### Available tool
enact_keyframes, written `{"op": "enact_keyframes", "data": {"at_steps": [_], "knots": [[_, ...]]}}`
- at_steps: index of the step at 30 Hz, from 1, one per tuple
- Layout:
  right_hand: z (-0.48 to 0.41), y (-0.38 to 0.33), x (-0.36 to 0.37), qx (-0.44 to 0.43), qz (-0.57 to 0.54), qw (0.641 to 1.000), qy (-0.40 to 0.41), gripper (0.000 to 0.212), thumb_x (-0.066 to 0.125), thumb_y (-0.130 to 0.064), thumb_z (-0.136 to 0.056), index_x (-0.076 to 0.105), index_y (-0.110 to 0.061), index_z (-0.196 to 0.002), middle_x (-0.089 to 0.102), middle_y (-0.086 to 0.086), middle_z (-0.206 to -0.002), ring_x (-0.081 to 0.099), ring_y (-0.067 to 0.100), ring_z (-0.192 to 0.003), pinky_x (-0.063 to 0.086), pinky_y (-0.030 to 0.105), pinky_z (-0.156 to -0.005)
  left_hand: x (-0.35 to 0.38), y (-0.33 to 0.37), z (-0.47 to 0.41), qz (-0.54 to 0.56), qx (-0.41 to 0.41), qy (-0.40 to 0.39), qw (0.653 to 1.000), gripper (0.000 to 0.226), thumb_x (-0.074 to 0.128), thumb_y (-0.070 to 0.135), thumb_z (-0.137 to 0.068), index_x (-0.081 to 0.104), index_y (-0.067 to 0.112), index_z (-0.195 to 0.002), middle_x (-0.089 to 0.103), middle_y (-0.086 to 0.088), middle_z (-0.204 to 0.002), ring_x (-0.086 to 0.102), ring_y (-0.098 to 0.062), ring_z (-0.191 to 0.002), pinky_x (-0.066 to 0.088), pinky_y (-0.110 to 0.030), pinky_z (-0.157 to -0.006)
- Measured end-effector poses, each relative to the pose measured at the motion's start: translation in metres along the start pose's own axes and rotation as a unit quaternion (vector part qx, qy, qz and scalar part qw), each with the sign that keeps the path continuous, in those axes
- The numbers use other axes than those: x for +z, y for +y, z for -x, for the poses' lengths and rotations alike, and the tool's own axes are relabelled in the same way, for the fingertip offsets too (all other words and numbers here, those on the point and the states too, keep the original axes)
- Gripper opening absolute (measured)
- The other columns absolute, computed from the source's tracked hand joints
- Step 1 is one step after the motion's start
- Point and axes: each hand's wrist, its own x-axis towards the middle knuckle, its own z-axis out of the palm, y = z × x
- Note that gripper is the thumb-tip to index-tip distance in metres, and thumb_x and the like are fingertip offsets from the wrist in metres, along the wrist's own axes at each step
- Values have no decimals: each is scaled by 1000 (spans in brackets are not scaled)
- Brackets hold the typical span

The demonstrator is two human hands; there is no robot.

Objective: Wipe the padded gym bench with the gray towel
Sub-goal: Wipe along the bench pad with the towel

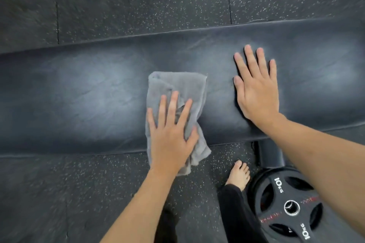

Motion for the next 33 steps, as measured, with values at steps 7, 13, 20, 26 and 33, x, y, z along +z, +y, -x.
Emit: {"op": "enact_keyframes", "data": {"at_steps": [7,13,20,26,33], "knots": [[0,-1,2,-2,8,1000,1,56,25,-34,-107,25,-19,-160,17,7,-170,13,33,-157,13,56,-125,8,-68,47,-12,-84,20,996,63,45,46,-99,46,20,-156,26,-15,-170,20,-39,-158,13,-70,-123],[0,0,4,-6,9,1000,-3,55,23,-33,-108,25,-17,-161,16,9,-170,12,35,-157,13,58,-124,12,16,-1,-12,-102,27,994,65,38,50,-101,32,27,-162,19,-12,-172,17,-40,-159,10,-70,-124],[-4,6,-2,-10,-91,996,-11,55,21,-27,-105,37,-12,-155,24,8,-168,14,31,-157,12,54,-126,19,122,-69,16,-50,47,998,60,34,44,-103,35,27,-161,22,-12,-172,19,-42,-158,13,-72,-123],[-1,70,-41,38,-143,989,27,54,38,-40,-101,49,-16,-148,34,5,-164,22,26,-155,18,51,-123,21,145,-118,26,-58,61,996,60,35,43,-101,37,31,-160,23,-8,-172,19,-40,-158,11,-71,-123],[-2,198,-59,86,-17,996,-26,70,35,-60,-99,27,-28,-159,13,2,-171,5,37,-157,9,65,-122,20,145,-117,10,-77,54,996,60,43,38,-98,43,29,-157,28,-7,-171,22,-39,-158,15,-71,-123]]}}
